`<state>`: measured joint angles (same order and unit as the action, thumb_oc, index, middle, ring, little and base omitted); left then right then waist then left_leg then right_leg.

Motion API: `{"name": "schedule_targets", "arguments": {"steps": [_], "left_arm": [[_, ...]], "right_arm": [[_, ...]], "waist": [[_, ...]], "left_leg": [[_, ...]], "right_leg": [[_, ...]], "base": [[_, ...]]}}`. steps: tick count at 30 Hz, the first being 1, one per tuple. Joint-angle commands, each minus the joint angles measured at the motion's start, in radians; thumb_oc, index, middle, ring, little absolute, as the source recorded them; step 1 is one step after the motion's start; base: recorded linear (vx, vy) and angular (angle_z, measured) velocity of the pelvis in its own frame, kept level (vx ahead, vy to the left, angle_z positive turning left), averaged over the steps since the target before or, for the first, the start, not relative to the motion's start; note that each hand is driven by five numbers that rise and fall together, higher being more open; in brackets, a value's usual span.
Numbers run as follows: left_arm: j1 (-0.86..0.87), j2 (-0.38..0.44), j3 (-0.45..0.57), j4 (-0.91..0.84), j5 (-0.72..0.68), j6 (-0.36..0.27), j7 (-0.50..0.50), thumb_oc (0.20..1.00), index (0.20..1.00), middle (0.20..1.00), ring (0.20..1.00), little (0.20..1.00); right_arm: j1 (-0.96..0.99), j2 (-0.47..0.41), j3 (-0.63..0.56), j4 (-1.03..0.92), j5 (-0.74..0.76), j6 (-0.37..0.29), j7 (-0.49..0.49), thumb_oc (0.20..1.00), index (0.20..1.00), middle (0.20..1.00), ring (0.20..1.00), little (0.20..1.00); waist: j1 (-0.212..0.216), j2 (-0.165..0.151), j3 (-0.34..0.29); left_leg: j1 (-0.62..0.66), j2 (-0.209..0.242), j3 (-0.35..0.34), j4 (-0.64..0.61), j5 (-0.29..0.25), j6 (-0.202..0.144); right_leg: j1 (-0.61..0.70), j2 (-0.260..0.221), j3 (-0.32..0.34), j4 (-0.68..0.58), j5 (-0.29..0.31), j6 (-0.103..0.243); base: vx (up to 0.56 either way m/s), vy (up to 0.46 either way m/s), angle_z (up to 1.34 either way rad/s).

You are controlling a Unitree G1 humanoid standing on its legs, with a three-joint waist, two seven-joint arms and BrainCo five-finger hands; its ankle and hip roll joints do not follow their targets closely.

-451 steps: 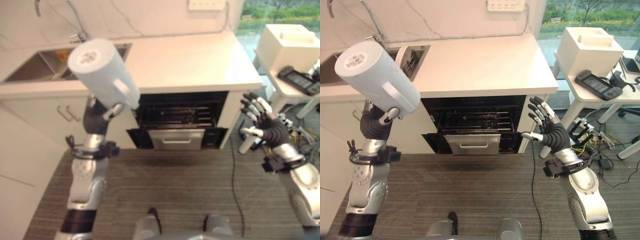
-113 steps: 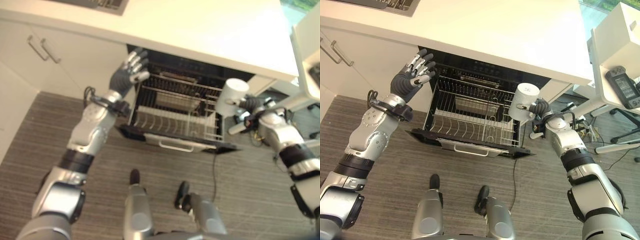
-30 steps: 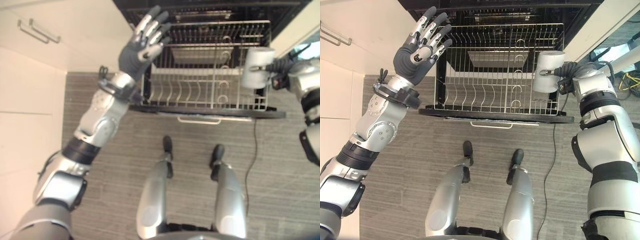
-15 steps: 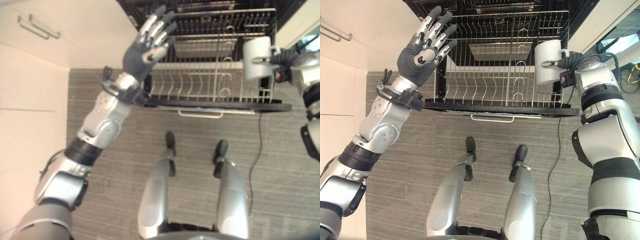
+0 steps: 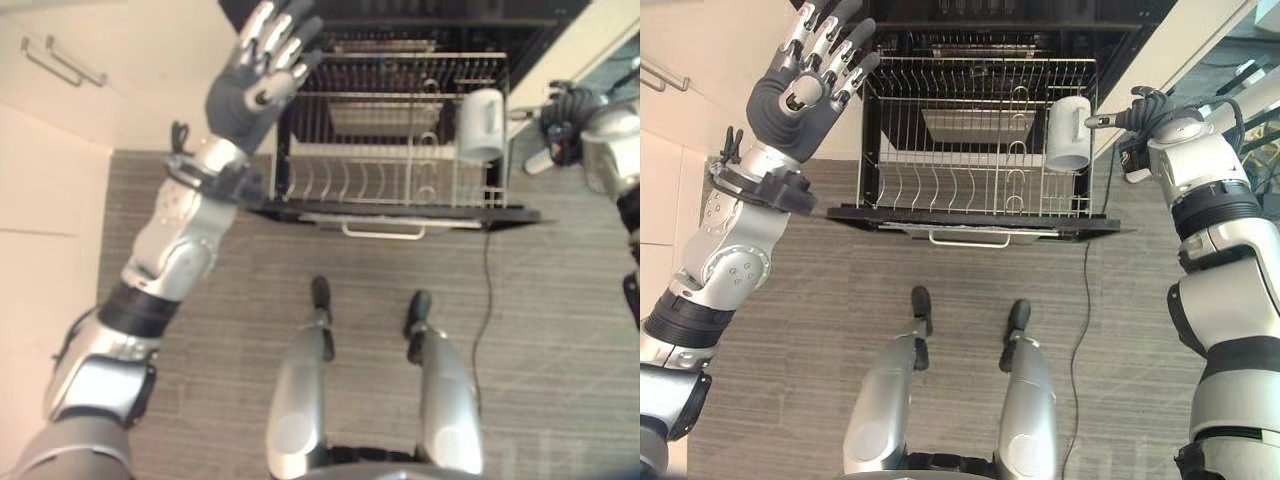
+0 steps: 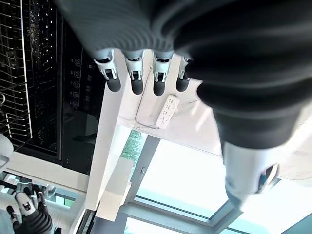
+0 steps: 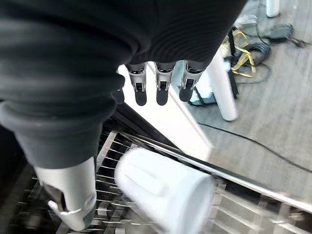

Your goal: Place the dishes in the dishwasher.

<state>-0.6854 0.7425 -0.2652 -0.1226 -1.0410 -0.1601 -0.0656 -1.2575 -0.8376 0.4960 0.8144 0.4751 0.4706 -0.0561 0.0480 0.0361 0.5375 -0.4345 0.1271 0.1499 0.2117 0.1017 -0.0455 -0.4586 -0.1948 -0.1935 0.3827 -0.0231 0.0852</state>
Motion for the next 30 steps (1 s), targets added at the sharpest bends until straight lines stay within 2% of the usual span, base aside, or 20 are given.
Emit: {"name": "schedule_targets", "arguments": {"steps": [1, 6, 10, 11, 12, 15, 20, 23, 27, 30], "left_arm": [[0.008, 0.009, 0.048, -0.066, 0.019, -0.046, 0.005, 1.0, 1.0, 1.0, 1.0, 1.0], [0.08, -0.025, 0.103, -0.091, 0.064, -0.056, 0.004, 1.0, 1.0, 1.0, 1.0, 1.0], [0.199, -0.091, 0.172, -0.126, 0.111, -0.101, 0.005, 1.0, 1.0, 1.0, 1.0, 1.0], [0.241, -0.124, 0.19, -0.134, 0.142, -0.124, 0.002, 1.0, 1.0, 1.0, 1.0, 1.0], [0.313, -0.175, 0.21, -0.156, 0.197, -0.16, 0.011, 1.0, 1.0, 1.0, 1.0, 1.0], [0.416, -0.229, 0.235, -0.171, 0.251, -0.187, 0.042, 1.0, 1.0, 1.0, 1.0, 1.0], [0.547, -0.273, 0.257, -0.196, 0.286, -0.154, 0.012, 1.0, 1.0, 1.0, 1.0, 1.0], [0.592, -0.263, 0.271, -0.201, 0.294, -0.102, -0.035, 1.0, 1.0, 1.0, 1.0, 1.0], [0.641, -0.249, 0.309, -0.207, 0.267, -0.049, -0.104, 1.0, 1.0, 1.0, 1.0, 1.0], [0.658, -0.244, 0.318, -0.209, 0.263, -0.029, -0.12, 1.0, 1.0, 1.0, 1.0, 1.0]], "right_arm": [[0.029, -0.031, -0.008, -0.042, 0.018, -0.027, -0.064, 1.0, 1.0, 1.0, 1.0, 1.0], [0.217, -0.008, -0.158, -0.24, 0.049, -0.091, -0.152, 1.0, 1.0, 1.0, 1.0, 1.0], [0.52, 0.09, -0.344, -0.561, 0.046, -0.202, -0.229, 1.0, 1.0, 1.0, 1.0, 1.0], [0.642, 0.165, -0.387, -0.678, 0.001, -0.253, -0.239, 1.0, 1.0, 1.0, 1.0, 1.0], [0.781, 0.248, -0.418, -0.82, -0.048, -0.314, -0.203, 1.0, 1.0, 1.0, 1.0, 1.0], [0.936, 0.283, -0.456, -0.934, -0.082, -0.373, -0.156, 1.0, 1.0, 1.0, 1.0, 1.0], [1.087, 0.306, -0.511, -1.027, -0.081, -0.436, -0.091, 1.0, 1.0, 1.0, 1.0, 1.0], [1.144, 0.318, -0.544, -1.057, -0.072, -0.479, -0.075, 1.0, 1.0, 1.0, 1.0, 1.0], [1.209, 0.34, -0.581, -1.076, -0.059, -0.492, -0.041, 1.0, 1.0, 1.0, 1.0, 1.0], [1.22, 0.355, -0.586, -1.072, -0.06, -0.494, -0.027, 1.0, 1.0, 1.0, 1.0, 1.0]], "waist": [[0.02, -0.022, -0.034], [0.004, -0.041, -0.063], [-0.025, -0.049, -0.099], [-0.039, -0.049, -0.115], [-0.056, -0.048, -0.14], [-0.065, -0.051, -0.184], [-0.064, -0.05, -0.247], [-0.055, -0.053, -0.281], [-0.041, -0.067, -0.29], [-0.035, -0.072, -0.289]], "left_leg": [[0.01, 0.02, -0.027, 0.088, -0.139, -0.066], [0.046, 0.027, -0.014, 0.088, -0.163, -0.062], [0.078, 0.034, 0.002, 0.088, -0.179, -0.057], [0.093, 0.035, 0.011, 0.088, -0.186, -0.057], [0.121, 0.039, 0.023, 0.088, -0.197, -0.056], [0.161, 0.037, 0.036, 0.088, -0.206, -0.053], [0.237, 0.017, 0.043, 0.088, -0.223, -0.038], [0.281, -0.016, 0.029, 0.088, -0.238, -0.014], [0.315, -0.058, -0.009, 0.088, -0.261, 0.012], [0.324, -0.07, -0.027, 0.088, -0.269, 0.028]], "right_leg": [[0.025, 0.027, 0.027, -0.083, 0.018, 0.055], [0.063, 0.032, 0.024, -0.083, -0.003, 0.049], [0.096, 0.031, 0.024, -0.083, -0.02, 0.044], [0.108, 0.029, 0.029, -0.083, -0.027, 0.043], [0.128, 0.024, 0.033, -0.083, -0.03, 0.046], [0.165, 0.017, 0.03, -0.083, -0.034, 0.052], [0.241, -0.011, 0.017, -0.083, -0.032, 0.072], [0.287, -0.039, 0.016, -0.083, -0.018, 0.096], [0.32, -0.068, 0.018, -0.083, 0.015, 0.117], [0.331, -0.059, 0.022, -0.083, 0.027, 0.115]], "base": [[0.0, 0.0, 0.0], [0.0, 0.035, -0.03], [-0.03, 0.101, -0.09], [-0.04, 0.212, -0.13], [-0.02, 0.205, -0.06], [0.02, 0.138, -0.07], [0.08, 0.172, 0.05], [0.09, 0.247, 0.11], [0.04, 0.2, 0.12], [-0.01, 0.09, 0.09]]}}
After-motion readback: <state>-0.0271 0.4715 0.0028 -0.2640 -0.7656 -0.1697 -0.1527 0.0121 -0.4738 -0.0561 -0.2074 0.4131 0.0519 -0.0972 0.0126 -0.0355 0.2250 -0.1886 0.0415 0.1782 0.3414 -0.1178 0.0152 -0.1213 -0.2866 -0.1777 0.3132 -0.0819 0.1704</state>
